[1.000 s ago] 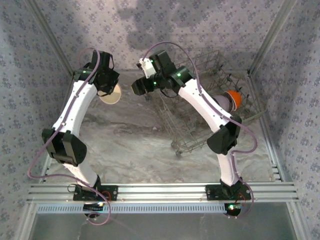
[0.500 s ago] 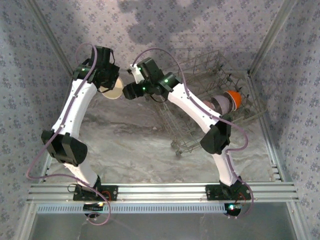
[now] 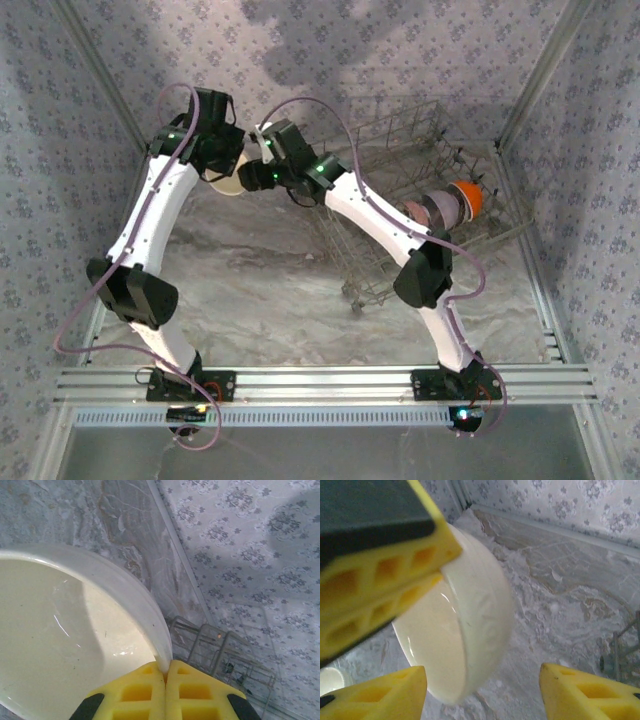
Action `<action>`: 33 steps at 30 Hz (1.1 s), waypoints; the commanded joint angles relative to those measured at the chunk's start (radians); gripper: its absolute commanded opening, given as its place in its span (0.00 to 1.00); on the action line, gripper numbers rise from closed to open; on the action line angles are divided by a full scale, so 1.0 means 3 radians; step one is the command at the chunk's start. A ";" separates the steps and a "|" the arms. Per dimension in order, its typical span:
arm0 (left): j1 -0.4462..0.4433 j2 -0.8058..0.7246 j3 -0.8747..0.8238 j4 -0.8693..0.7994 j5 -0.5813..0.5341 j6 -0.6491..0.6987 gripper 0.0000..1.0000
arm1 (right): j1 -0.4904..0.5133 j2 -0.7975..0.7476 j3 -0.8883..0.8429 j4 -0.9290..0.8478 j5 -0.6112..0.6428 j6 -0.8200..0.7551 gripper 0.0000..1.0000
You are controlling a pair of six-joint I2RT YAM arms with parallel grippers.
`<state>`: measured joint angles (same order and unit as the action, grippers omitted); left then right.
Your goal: Load the bowls into the dish rack
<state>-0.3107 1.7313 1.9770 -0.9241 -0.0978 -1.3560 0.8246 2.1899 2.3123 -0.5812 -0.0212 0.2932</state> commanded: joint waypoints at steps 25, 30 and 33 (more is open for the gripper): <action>-0.0038 -0.0023 0.0188 0.0071 0.0047 -0.0113 0.00 | 0.0227 0.0303 0.0220 0.0254 0.1090 0.0313 0.06; -0.0038 -0.0072 0.0095 0.0137 0.0126 -0.0164 0.00 | 0.0277 0.0308 0.0276 0.0237 0.1271 0.0228 0.00; -0.0042 -0.0103 0.0069 0.0176 0.0140 -0.0159 0.02 | 0.0288 0.0302 0.0298 0.0188 0.1398 0.0215 0.00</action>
<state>-0.3214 1.7412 2.0006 -0.9237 -0.0769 -1.4162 0.8875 2.2704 2.3547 -0.5194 0.3458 0.4004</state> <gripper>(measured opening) 0.053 0.130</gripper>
